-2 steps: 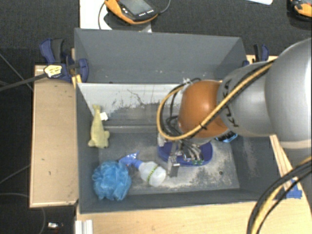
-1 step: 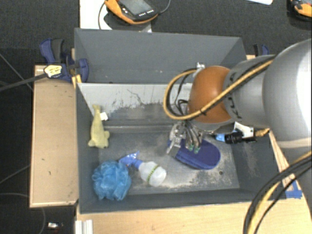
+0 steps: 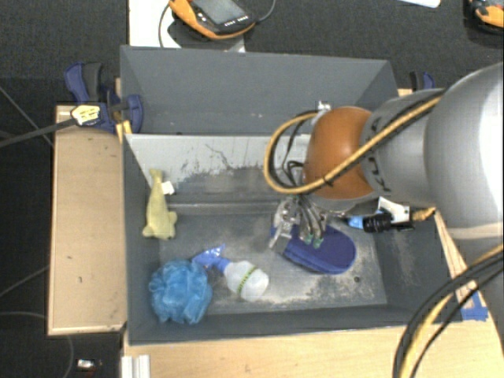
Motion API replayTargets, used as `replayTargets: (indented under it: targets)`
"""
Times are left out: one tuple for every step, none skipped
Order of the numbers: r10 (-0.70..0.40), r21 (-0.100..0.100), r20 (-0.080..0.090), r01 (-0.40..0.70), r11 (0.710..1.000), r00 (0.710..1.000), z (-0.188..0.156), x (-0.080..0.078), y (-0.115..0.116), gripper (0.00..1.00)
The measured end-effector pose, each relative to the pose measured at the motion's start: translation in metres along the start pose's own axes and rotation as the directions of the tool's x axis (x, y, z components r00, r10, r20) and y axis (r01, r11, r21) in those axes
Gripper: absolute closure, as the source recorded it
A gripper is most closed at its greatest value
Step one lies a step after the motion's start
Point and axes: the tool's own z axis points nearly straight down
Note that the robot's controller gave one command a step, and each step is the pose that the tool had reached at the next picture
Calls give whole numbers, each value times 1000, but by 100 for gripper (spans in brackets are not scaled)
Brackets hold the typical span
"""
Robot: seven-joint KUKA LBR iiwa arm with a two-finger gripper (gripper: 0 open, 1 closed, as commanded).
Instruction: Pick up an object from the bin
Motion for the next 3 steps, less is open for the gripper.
replayTargets:
  targets:
    - [9, 3, -4, -9, 1000, 1000, -63, -10, -1, 100]
    - [5, 2, -7, -5, 1000, 1000, -223, 8, 11, 100]
    - [4, 3, -7, -4, 1000, 1000, -222, 8, 11, 100]
